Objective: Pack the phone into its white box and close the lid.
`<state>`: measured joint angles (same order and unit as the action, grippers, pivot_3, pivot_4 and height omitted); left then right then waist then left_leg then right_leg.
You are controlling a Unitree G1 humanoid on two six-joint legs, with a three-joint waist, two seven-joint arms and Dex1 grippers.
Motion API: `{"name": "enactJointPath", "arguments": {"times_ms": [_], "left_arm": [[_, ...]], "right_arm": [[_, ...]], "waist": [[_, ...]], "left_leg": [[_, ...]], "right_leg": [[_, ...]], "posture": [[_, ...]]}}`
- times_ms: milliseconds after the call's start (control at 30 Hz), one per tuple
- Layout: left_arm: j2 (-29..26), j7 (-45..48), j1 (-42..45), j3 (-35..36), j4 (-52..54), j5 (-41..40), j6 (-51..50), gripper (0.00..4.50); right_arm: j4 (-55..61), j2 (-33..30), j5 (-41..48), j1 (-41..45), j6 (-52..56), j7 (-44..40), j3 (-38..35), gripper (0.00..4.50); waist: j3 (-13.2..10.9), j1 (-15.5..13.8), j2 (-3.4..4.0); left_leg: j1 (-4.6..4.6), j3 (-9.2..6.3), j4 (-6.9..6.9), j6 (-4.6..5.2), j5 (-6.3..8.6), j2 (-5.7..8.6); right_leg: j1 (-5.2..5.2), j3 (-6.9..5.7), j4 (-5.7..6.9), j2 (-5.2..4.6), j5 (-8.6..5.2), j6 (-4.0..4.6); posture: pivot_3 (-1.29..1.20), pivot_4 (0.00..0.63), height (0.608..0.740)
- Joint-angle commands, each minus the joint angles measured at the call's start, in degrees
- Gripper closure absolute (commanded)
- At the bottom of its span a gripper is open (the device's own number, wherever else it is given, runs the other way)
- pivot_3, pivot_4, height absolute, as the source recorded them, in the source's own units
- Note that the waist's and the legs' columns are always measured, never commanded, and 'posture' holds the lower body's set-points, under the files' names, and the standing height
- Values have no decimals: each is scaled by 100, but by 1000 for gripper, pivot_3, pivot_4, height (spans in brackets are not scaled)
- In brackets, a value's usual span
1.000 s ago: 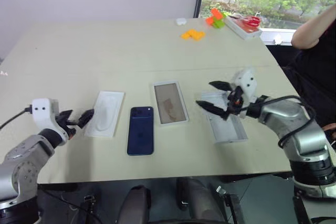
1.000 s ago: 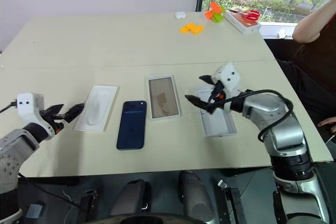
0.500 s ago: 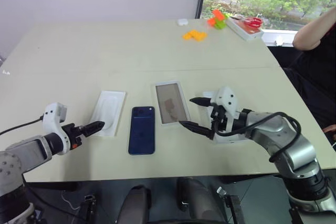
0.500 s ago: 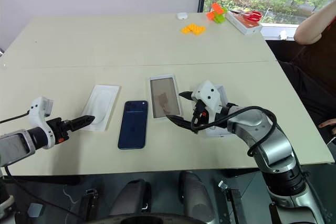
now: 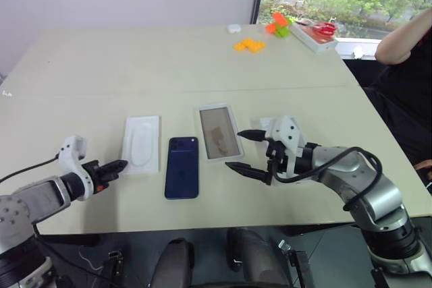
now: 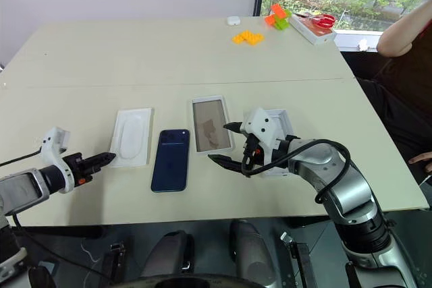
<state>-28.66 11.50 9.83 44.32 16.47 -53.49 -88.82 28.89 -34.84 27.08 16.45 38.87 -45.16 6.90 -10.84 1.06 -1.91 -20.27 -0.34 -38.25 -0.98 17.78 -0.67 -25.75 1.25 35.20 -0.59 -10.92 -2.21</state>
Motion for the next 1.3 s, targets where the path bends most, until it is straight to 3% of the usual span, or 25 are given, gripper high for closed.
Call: {"name": "enactJointPath", "arguments": {"times_ms": [33,133,167,367,633,767,867,1100,1300], "left_arm": [[129,-115,176,614,-58,-130,-53,4068],[301,-146,273,883,-29,-245,-188,4068],[336,-151,281,933,-1,-272,-221,4293],[656,-252,378,1310,77,-498,-352,4293],[741,-240,447,1444,116,-869,-340,4293],[607,-421,270,1154,293,-595,25,4293],[433,-358,99,936,409,-573,151,3507],[76,-393,-360,356,508,-395,88,152],[112,-362,-511,85,574,-435,133,152]], "right_arm": [[151,13,23,92,-118,-43,26,0],[116,24,21,117,-134,-56,48,0],[112,24,22,120,-138,-57,55,0],[87,36,31,154,-155,-57,88,0],[78,19,7,175,-180,-63,92,0],[58,37,-14,196,-186,-38,100,0],[50,34,-24,198,-182,-30,105,0],[40,-6,-35,217,-151,-101,122,0],[27,-25,-33,256,-121,-175,127,0]], "waist": [[0,11,-1],[0,-1,-1],[0,-1,-1],[1,-5,-5],[2,-5,-6],[2,-1,-7],[2,-1,-6],[2,2,-6],[3,-12,-5]], "left_leg": [[0,0,0,0,0,-1],[-2,-2,0,0,0,-1],[-2,-2,0,0,0,-1],[-2,0,0,-1,-1,3],[-2,-1,0,-2,-1,3],[-2,-1,0,-2,-1,3],[-1,-2,0,-2,-1,3],[-2,-1,0,-3,-1,3],[-1,-1,0,-2,-1,3]], "right_leg": [[0,0,0,1,0,0],[0,-2,0,2,1,0],[0,-2,0,1,1,0],[0,0,-1,-4,1,0],[0,-1,-1,-2,1,0],[0,0,-1,-3,1,0],[0,0,-1,-2,1,1],[0,1,-1,-3,0,1],[0,1,-2,-4,-1,2]], "posture": [[0,150,740],[0,150,740],[0,150,740],[0,150,740],[0,150,740],[0,150,740],[0,150,740],[0,150,740],[0,150,740]]}}
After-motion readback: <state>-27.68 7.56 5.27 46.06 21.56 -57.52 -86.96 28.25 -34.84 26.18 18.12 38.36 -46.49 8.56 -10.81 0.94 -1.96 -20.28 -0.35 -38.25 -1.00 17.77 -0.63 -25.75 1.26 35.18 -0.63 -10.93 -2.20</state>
